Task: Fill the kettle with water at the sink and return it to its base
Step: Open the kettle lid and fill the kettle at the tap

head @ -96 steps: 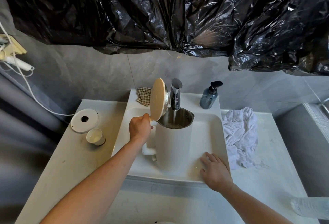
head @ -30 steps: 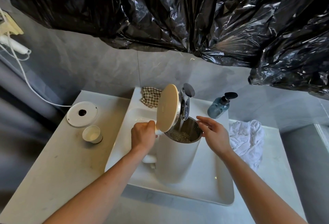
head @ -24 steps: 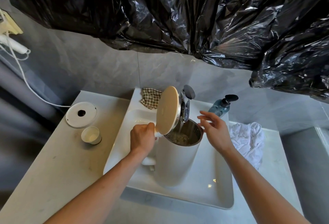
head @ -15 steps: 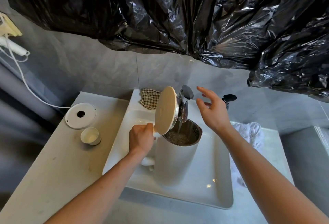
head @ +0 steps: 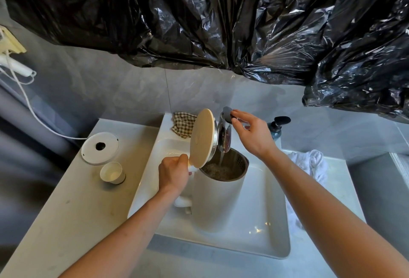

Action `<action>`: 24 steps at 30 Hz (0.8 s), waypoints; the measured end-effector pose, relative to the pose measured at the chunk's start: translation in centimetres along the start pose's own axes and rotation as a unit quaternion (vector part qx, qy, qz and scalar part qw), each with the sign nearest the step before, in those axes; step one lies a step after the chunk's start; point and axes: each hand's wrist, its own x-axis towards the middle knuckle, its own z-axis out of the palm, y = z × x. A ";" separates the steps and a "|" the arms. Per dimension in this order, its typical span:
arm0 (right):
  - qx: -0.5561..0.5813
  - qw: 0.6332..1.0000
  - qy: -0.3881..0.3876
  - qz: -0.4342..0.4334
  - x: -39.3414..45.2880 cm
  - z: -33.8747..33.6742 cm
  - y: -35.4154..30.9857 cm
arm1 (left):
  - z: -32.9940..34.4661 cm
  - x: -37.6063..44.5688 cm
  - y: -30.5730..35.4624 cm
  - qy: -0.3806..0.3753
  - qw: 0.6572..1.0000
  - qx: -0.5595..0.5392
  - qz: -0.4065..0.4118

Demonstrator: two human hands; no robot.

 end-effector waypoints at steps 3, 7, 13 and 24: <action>0.020 1.000 0.000 0.006 -0.2 0.0 -0.1 | 0.0 -0.1 0.1 -0.003 1.000 0.004 0.008; 0.030 0.999 0.003 0.009 -0.4 0.1 0.1 | 0.1 -0.3 0.1 0.000 1.000 -0.003 0.004; 0.032 0.999 0.006 0.022 -0.6 0.2 -0.4 | 0.1 -0.4 0.1 0.002 1.000 -0.010 0.004; 0.033 0.999 0.010 0.025 -0.7 0.2 -0.5 | -0.1 -0.8 0.5 0.001 1.000 -0.022 -0.012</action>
